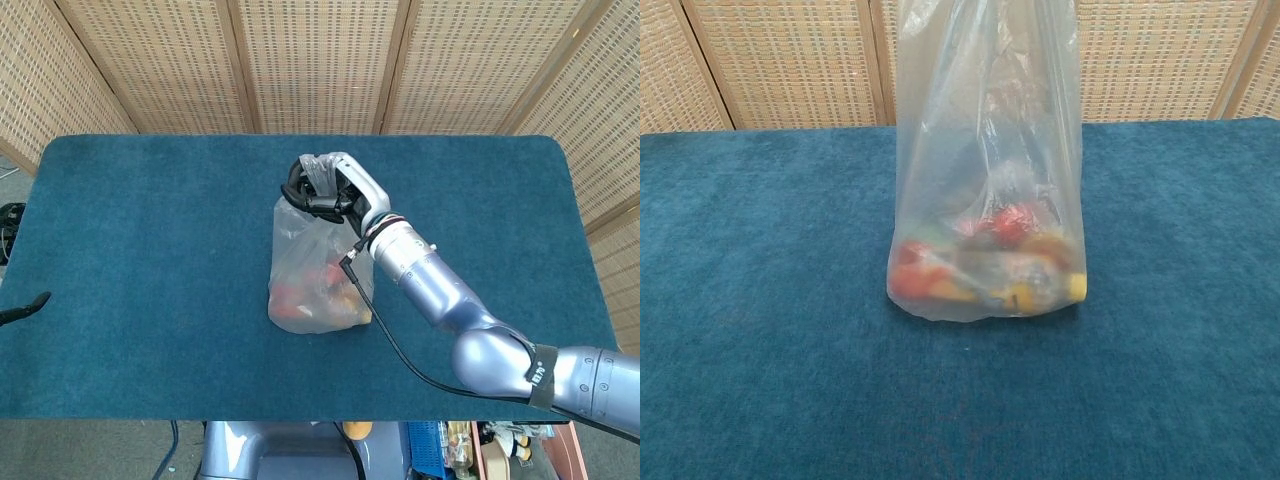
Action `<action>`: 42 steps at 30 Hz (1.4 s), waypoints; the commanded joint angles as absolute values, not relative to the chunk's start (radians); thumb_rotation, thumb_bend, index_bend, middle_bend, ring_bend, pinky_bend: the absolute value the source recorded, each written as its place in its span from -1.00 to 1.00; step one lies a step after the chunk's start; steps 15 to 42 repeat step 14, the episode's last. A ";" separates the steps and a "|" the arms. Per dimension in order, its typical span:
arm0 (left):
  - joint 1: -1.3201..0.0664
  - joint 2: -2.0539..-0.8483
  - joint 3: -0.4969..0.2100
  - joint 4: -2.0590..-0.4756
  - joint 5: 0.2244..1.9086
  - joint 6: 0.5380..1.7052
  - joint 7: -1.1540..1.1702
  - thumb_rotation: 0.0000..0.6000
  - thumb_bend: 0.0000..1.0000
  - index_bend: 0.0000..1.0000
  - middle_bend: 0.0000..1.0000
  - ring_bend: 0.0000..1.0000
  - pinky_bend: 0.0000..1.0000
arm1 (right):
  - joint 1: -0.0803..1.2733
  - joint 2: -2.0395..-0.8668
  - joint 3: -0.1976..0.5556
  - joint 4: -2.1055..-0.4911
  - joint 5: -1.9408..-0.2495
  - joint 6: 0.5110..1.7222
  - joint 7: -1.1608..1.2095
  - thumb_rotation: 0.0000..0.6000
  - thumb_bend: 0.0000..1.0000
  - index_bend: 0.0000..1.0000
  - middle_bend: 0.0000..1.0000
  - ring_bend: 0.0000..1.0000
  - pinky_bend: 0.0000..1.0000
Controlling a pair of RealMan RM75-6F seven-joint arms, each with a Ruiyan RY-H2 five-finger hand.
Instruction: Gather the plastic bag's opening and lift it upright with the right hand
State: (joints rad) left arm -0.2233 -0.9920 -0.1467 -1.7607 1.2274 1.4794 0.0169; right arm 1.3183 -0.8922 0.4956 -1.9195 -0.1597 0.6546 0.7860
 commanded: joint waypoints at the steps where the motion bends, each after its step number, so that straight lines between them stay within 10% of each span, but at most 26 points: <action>1: -0.222 -0.993 -0.147 -1.761 1.231 1.475 0.017 1.00 -0.64 -1.00 -1.00 -1.00 -1.00 | 1.331 -0.869 0.520 -1.924 -0.123 0.657 0.764 1.00 1.00 0.53 0.64 0.59 1.00; 42: -0.219 -0.995 -0.161 -1.751 1.230 1.454 -0.004 1.00 -0.63 -1.00 -1.00 -1.00 -1.00 | 1.358 -0.776 0.589 -1.918 0.017 0.653 0.683 1.00 1.00 0.53 0.64 0.59 1.00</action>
